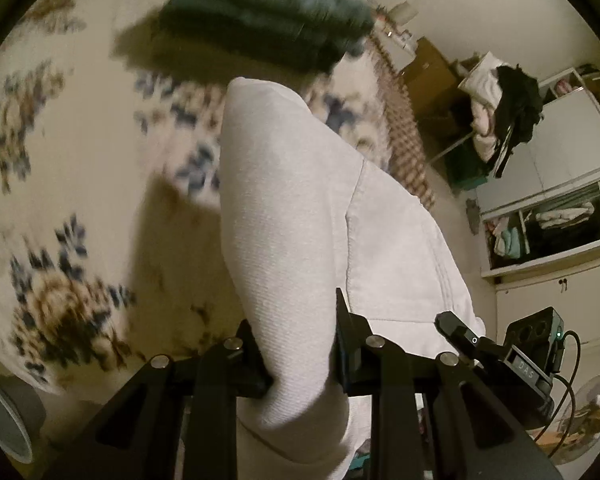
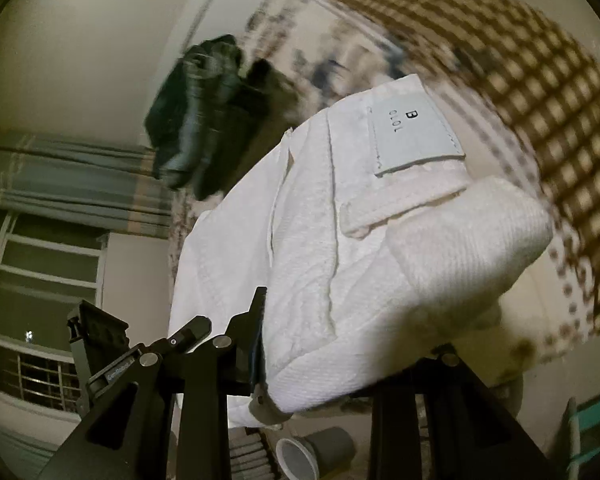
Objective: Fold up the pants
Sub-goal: 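Carry the folded white pants with both grippers toward the dark jeans stack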
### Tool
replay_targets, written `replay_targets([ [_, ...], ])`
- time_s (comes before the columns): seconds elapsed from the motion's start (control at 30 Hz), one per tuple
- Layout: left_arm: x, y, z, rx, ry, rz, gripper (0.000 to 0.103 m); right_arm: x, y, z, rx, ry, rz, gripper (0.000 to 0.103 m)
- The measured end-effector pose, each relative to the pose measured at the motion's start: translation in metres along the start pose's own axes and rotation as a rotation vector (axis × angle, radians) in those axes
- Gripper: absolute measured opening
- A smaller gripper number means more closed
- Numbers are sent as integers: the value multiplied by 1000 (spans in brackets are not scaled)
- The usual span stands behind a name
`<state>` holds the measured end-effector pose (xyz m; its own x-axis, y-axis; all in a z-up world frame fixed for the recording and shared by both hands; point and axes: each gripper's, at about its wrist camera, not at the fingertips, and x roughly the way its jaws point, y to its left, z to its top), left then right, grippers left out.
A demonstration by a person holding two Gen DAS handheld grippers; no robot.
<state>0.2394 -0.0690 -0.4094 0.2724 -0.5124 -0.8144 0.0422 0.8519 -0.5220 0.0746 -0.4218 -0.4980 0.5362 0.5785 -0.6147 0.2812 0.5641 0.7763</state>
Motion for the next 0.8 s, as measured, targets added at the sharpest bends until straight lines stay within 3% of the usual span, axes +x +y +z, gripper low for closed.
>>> replay_targets([
  [0.2, -53, -22, 91, 22, -88, -28, 21, -1, 103, 62, -77, -53, 25, 31],
  [0.4, -75, -9, 204, 38, -145, -57, 21, 40, 208, 136, -137, -134, 29, 31],
  [0.6, -52, 34, 338, 44, -149, -79, 21, 118, 273, 211, -141, -194, 26, 31],
  [0.8, 2, 81, 417, 55, -116, -62, 21, 214, 289, 272, -119, -209, -9, 31],
])
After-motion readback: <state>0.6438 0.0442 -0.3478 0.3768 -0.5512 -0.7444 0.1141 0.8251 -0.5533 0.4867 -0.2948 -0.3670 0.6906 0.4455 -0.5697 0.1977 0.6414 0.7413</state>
